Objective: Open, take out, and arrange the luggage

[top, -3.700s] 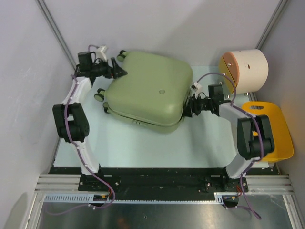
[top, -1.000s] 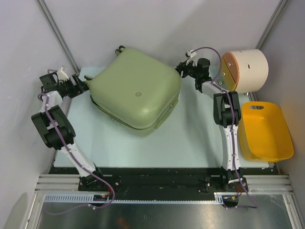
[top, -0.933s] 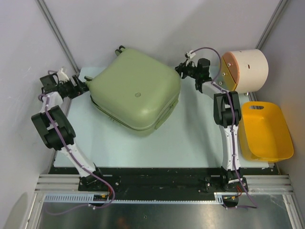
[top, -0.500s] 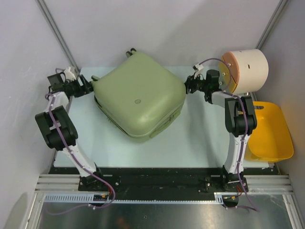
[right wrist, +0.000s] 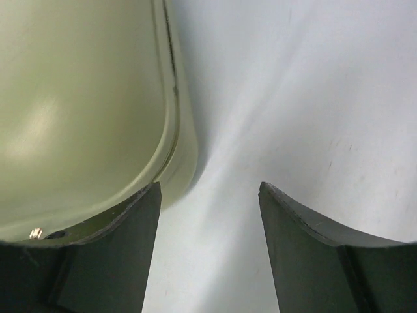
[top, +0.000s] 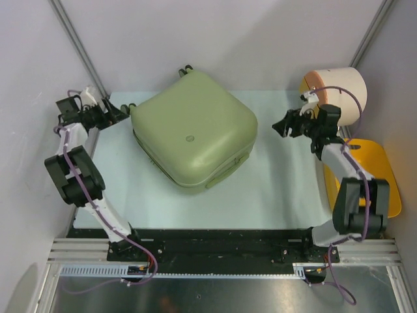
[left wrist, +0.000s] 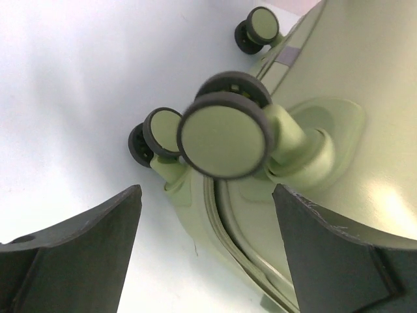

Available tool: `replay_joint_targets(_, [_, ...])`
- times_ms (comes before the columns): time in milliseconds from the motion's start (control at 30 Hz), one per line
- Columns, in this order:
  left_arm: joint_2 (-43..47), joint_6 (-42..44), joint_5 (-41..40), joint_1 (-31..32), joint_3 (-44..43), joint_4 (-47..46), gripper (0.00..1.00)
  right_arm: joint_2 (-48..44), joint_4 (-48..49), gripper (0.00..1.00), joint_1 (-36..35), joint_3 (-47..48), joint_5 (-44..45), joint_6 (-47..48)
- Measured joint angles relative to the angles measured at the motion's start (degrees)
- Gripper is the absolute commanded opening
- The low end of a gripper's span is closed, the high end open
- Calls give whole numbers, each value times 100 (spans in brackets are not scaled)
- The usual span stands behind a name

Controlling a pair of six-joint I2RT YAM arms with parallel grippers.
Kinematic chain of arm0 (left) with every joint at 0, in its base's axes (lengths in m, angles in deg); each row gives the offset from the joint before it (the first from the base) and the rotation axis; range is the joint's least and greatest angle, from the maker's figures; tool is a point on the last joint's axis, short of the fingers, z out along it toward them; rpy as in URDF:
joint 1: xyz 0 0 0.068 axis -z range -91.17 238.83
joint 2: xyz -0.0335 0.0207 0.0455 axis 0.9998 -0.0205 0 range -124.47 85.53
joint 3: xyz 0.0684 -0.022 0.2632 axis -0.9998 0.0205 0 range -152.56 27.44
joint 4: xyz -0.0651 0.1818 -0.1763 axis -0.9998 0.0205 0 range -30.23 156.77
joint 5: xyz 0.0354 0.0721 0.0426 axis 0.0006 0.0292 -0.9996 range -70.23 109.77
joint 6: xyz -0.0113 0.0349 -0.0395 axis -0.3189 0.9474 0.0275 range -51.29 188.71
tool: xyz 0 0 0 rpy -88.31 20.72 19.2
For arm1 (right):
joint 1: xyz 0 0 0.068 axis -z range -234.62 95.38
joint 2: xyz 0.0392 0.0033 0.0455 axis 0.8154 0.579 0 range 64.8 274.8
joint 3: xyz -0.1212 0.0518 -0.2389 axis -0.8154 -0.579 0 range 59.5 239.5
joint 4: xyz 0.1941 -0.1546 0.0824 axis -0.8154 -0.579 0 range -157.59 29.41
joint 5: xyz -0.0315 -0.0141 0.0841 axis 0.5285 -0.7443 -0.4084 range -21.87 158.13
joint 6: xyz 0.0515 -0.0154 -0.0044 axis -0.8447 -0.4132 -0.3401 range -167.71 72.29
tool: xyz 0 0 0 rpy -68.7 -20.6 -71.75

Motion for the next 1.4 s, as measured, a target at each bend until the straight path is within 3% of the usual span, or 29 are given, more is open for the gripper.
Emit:
replay_joint_targets(167, [970, 229, 354, -212, 459, 55, 88, -1309, 223, 65, -151, -1368, -142, 39])
replay_joint_targets(333, [2426, 629, 826, -155, 1163, 28, 90, -1836, 645, 63, -1340, -2455, -116, 313])
replay_joint_targets(567, [3895, 1038, 1003, 426, 2100, 42, 91, -1521, 1558, 60, -2476, -2920, 374, 625])
replay_joint_targets(800, [4581, 1075, 892, 1279, 2603, 57, 91, -938, 2450, 55, -2734, -2920, 811, 750])
replay_joint_targets(1067, [4852, 1071, 662, 1569, 2859, 76, 91, -597, 2951, 50, -3018, -2918, 1141, 656])
replay_joint_targets(1167, [4907, 1069, 614, 1635, 2896, 94, 91, -518, 3034, 44, -3038, -2914, 1248, 584])
replay_joint_targets(1267, [4975, 1067, 581, 1720, 2968, 96, 90, -487, 3099, 28, -3051, -2911, 1331, 501])
replay_joint_targets(1300, [4999, 1064, 560, 1768, 2997, 103, 90, -487, 3112, 10, -3053, -2909, 1351, 466])
replay_joint_targets(1333, [5016, 1067, 538, 1823, 3023, 107, 90, -487, 3117, 0, -3056, -2909, 1368, 442])
replay_joint_targets(1400, [5051, 1073, 461, 1945, 3056, 129, 91, -490, 3106, 0, -3060, -2900, 1346, 404])
